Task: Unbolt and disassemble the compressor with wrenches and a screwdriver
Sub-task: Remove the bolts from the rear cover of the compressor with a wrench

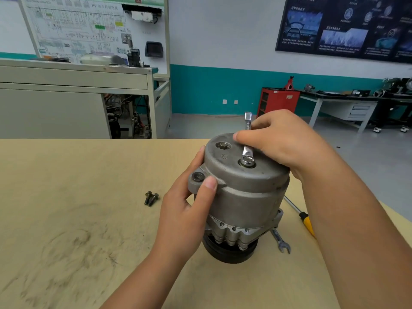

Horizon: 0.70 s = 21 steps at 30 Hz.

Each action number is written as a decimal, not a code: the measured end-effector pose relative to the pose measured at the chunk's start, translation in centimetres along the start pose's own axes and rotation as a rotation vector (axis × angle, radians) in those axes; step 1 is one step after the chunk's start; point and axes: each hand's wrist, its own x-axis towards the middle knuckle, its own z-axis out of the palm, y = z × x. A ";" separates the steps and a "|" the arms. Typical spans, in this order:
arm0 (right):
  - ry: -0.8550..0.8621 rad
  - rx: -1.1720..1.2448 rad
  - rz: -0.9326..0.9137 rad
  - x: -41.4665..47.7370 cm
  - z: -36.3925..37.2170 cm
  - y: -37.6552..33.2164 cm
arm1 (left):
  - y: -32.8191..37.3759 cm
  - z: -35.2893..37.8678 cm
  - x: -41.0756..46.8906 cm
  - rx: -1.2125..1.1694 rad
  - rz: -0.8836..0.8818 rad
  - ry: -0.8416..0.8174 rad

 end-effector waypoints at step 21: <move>0.785 0.169 -0.788 -6.9 5.7 4.6 | 0.0 0.3 -0.1 0.034 -0.033 0.027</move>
